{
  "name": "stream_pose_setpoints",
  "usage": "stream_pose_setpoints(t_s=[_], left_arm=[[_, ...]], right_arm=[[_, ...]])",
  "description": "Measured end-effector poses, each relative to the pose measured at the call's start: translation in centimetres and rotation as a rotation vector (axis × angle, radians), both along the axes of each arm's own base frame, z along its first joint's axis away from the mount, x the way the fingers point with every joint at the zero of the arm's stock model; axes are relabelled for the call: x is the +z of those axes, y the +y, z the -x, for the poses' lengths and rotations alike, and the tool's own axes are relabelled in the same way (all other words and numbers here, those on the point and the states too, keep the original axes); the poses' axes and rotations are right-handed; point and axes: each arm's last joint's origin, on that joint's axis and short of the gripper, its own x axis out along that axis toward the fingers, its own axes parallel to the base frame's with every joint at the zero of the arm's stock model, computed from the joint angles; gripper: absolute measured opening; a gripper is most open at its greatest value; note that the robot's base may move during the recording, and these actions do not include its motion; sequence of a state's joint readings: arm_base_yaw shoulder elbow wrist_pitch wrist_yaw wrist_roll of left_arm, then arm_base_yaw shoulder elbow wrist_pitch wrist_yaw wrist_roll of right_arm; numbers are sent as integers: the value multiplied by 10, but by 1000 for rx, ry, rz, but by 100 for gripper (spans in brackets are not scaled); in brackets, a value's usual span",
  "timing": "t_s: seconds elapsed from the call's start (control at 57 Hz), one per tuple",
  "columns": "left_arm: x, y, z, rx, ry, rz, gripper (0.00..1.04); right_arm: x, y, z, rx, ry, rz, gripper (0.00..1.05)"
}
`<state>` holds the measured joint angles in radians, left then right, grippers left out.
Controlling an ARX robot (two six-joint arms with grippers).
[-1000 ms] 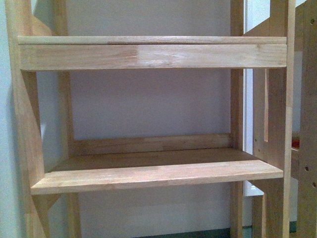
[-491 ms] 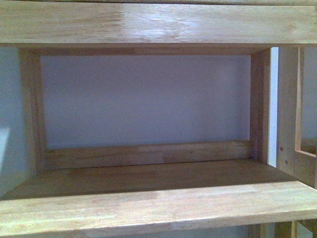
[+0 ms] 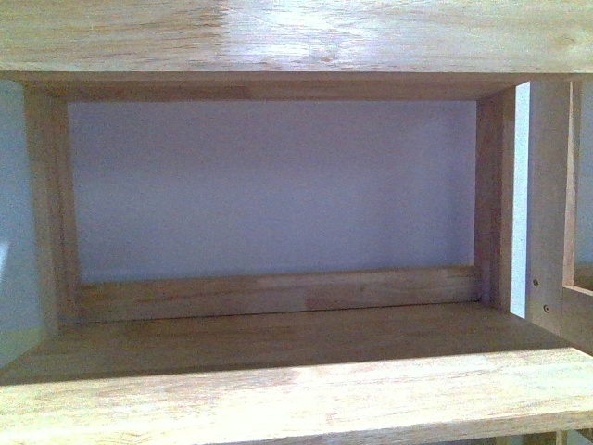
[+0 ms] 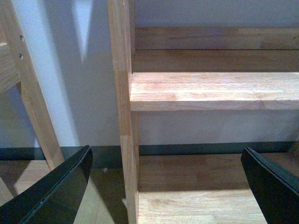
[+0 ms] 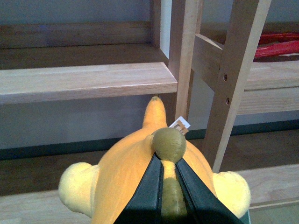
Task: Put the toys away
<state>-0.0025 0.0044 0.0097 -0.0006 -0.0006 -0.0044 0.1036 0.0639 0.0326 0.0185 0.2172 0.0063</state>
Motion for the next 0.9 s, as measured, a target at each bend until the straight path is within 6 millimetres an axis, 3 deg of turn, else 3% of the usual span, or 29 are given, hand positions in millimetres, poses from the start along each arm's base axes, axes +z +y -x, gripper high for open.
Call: stream_pose_setpoints(t_s=[0.281,0.632,0.895], left_arm=[[0,0,0,0,0,0,99],[0,0,0,0,0,0,99],[0,0,0,0,0,0,99]], right_arm=[[58,5,0,-37,-85,7,6],[146,30,0,-27,-207,46,6],[199,48,0,-11,-285,88,6]])
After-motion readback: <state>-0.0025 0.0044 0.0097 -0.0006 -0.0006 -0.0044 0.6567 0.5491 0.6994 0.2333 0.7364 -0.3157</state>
